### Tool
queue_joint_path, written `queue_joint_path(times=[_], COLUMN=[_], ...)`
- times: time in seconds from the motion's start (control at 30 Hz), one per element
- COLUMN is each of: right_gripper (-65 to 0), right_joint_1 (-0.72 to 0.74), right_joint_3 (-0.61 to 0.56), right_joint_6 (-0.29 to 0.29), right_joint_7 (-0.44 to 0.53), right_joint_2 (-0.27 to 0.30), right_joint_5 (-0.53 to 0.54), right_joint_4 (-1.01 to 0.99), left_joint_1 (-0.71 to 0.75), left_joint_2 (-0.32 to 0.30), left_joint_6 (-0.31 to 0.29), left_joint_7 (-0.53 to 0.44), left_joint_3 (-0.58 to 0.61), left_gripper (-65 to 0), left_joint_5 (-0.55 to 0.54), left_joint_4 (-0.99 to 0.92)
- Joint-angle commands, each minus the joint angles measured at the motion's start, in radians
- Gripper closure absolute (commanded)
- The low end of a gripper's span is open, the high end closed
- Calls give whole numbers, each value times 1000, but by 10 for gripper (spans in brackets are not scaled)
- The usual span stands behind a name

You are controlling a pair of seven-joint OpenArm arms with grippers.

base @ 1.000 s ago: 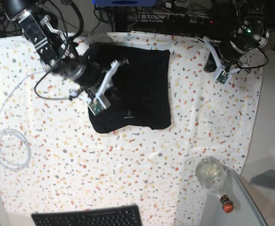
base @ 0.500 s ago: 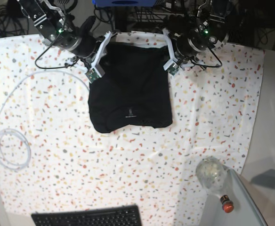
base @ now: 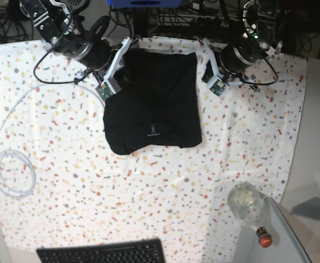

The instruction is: Layout the t-shirt on the table in an organized manner, then fold the t-shirt properly

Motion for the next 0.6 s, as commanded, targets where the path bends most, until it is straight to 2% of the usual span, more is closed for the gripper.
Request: queue_joint_path(times=[0.0,0.13,0.23,0.3,0.37,0.43,0.57], right_gripper=[0,0,0,0,0,0,0], right_joint_1=[-23,-135,-319,-457,-557,-649,-713], right_joint_3=[39,192,315,399,464,475,464], right_joint_6=[-5,-5,-5,-5,-5,-4,-2], right_joint_7=[15,11,11,15,12,12,12], right_joint_2=[20,57,124,146,144,127,112], right_joint_5=[-2,-2,4,6,6,6,6], right_joint_4=[34,113,250,284,278,255,187], left_joint_1=[13,100,260,384,472,552,617], left_joint_2=[-9,-38,-99,-119,-119,-112,-87], left_joint_6=[5,5,5,5,6,6,8], left_joint_7=[-13,-14,-14,-17,-17,-17,-17], left_joint_3=[-23,-102,-115,-119,-119,-116,-104], left_gripper=[0,0,0,0,0,0,0], left_joint_5=[-8,4,-3,-5,-3,-5,-6], left_joint_4=[42,98,179,210,205,196,151])
